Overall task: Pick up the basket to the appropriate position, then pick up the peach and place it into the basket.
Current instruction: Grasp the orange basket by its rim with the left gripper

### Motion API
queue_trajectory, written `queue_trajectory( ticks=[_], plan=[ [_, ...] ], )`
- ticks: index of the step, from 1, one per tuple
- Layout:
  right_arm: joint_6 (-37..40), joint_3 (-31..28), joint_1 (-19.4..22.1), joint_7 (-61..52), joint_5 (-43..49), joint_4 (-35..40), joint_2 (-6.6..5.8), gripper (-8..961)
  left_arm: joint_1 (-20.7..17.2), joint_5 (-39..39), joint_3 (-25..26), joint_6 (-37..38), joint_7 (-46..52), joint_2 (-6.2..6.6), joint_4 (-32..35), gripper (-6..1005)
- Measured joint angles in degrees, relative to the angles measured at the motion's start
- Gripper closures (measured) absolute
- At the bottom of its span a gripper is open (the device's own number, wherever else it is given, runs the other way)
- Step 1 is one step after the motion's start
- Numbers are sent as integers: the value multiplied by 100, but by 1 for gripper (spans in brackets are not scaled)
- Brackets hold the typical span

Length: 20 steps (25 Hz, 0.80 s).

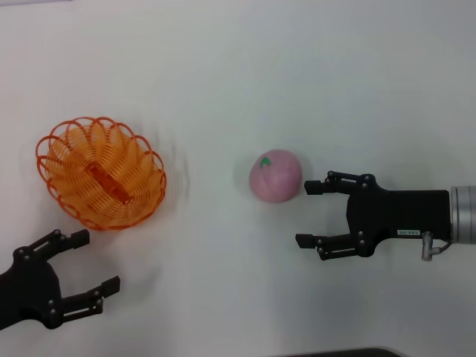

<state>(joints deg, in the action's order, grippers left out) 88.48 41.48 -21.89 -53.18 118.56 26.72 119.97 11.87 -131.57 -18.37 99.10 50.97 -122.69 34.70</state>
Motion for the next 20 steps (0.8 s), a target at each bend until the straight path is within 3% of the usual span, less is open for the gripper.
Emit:
queue_trajectory(
  ticks=[20],
  plan=[
    [-6, 0, -14, 0, 0, 0, 4, 29, 0, 9, 9, 6, 51, -13, 46, 81]
  ],
)
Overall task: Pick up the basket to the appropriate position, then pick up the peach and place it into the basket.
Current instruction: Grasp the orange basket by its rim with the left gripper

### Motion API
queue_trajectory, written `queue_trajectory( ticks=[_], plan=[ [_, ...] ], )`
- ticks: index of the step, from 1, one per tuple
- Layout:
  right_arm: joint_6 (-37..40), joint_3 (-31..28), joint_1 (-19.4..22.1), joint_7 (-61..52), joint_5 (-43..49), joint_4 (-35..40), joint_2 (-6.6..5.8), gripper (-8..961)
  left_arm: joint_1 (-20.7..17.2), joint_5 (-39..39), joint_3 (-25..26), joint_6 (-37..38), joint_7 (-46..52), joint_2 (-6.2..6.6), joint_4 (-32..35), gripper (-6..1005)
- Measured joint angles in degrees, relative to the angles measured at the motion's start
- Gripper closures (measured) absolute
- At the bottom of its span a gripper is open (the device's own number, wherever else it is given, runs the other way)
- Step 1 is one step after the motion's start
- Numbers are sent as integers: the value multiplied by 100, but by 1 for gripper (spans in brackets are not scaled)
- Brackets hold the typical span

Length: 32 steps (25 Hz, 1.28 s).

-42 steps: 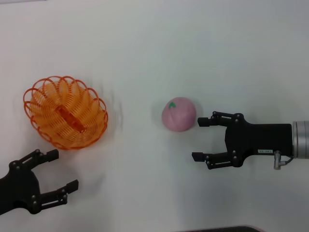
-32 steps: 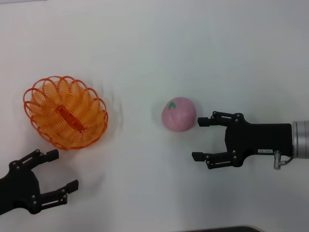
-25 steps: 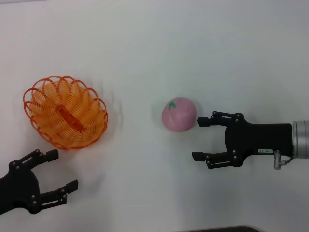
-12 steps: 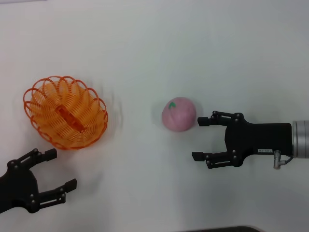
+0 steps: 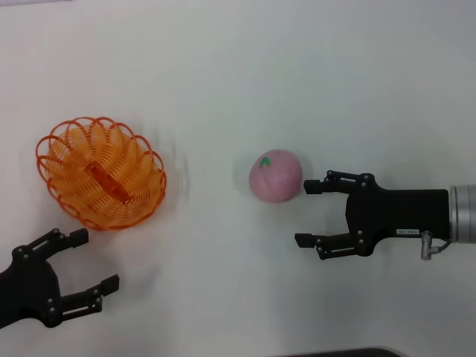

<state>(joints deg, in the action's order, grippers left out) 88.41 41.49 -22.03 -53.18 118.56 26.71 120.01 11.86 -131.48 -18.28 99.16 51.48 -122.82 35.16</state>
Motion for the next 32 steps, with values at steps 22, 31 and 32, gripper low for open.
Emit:
queue_trajectory(
  ticks=[22, 31, 32],
  plan=[
    [-6, 21, -42, -4, 0, -18, 5, 29, 465, -60, 149, -126, 3644, 330, 400, 85],
    [7, 26, -60, -8, 0, -18, 5, 29, 656, -18, 184, -688, 4280, 387, 450, 89],
    [6, 29, -64, -9, 0, -17, 5, 29, 693, -10, 211, -734, 4307, 398, 461, 89]
  ],
)
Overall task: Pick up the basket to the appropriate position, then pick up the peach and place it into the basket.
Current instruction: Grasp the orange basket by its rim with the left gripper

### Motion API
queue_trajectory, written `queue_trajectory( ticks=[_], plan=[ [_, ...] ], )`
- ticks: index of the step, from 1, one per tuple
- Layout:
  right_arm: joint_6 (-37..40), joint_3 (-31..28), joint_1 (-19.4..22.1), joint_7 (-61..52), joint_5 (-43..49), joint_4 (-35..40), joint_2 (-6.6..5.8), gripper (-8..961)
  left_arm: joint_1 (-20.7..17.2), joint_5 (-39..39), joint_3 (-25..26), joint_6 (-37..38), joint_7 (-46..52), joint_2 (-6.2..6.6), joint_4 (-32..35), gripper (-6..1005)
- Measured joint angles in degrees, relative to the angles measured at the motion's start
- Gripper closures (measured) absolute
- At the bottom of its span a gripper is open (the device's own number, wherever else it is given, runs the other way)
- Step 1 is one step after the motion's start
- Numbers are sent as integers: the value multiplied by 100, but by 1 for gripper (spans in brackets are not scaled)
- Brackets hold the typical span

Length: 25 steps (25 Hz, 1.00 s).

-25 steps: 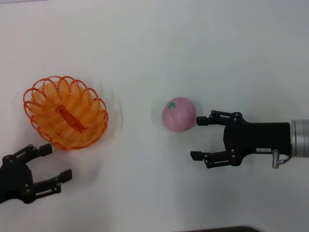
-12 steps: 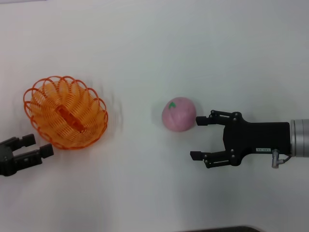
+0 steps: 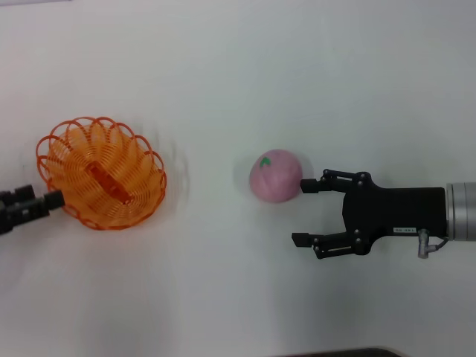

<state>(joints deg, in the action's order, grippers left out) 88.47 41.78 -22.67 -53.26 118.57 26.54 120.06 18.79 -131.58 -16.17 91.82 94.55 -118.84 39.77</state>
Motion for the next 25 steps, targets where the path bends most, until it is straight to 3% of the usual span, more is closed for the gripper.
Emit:
queue_trajectory(
  ticks=[8, 16, 25],
  plan=[
    [-10, -2, -19, 0, 0, 0, 0, 29, 298, -36, 54, -261, 169, 29, 190, 92],
    [-6, -10, -33, 0, 0, -9, 0, 29, 611, -164, -538, -704, 918, 104, 527, 96],
    [-5, -6, -54, -9, 0, -9, 0, 29, 1068, -896, -1328, -977, 1697, 117, 1107, 99]
  ],
)
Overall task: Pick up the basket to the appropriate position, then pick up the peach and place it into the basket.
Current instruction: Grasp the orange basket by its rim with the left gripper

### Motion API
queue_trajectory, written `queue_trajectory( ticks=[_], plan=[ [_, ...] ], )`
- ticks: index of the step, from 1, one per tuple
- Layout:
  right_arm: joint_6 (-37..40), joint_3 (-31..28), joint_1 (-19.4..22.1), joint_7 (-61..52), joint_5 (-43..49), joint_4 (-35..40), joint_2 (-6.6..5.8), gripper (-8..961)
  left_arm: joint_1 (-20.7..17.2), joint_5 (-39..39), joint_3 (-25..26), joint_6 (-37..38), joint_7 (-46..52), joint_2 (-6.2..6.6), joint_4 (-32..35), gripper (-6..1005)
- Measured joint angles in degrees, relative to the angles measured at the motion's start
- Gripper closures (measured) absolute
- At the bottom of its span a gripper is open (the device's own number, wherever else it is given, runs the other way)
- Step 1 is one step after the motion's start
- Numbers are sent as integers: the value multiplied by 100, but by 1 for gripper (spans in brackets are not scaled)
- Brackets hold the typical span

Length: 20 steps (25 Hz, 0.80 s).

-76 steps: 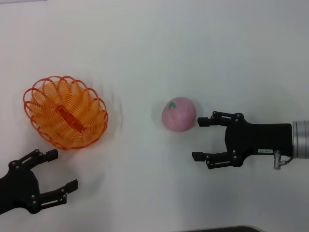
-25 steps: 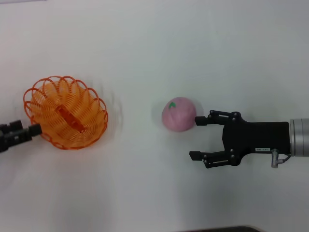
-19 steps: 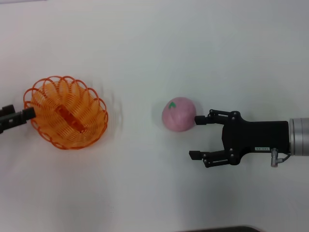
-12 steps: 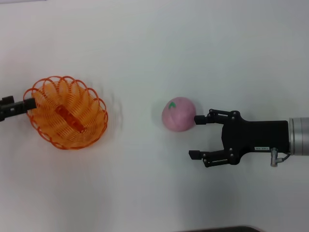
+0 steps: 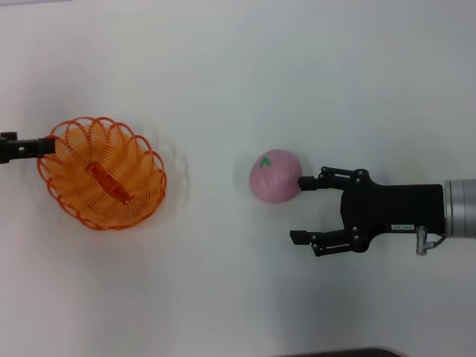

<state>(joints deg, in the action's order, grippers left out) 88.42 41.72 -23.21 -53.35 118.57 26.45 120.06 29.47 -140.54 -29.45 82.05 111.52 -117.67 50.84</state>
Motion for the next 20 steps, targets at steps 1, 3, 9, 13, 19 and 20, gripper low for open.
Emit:
queue_trajectory(
  ticks=[1, 3, 9, 13, 19, 20],
  plan=[
    [0, 0, -2, -1, 0, 0, 0, 29, 30, -46, -61, -2, 20, 0, 31, 100],
    [6, 0, -5, -5, 0, 0, 0, 29, 115, -168, -253, 6, 75, 2, 120, 101],
    [22, -14, -8, -9, 0, 0, 0, 29, 445, -553, -875, 20, 361, 6, 283, 103],
    [25, -15, -8, -9, 0, 0, 0, 29, 696, -851, -1145, 19, 433, -24, 300, 105],
    [25, 5, -8, -9, 0, 0, 0, 29, 892, -962, -1484, 18, 541, -12, 312, 107],
    [30, 5, -7, -9, 0, 0, 0, 29, 932, -1014, -1590, 9, 607, 6, 312, 108]
  ],
)
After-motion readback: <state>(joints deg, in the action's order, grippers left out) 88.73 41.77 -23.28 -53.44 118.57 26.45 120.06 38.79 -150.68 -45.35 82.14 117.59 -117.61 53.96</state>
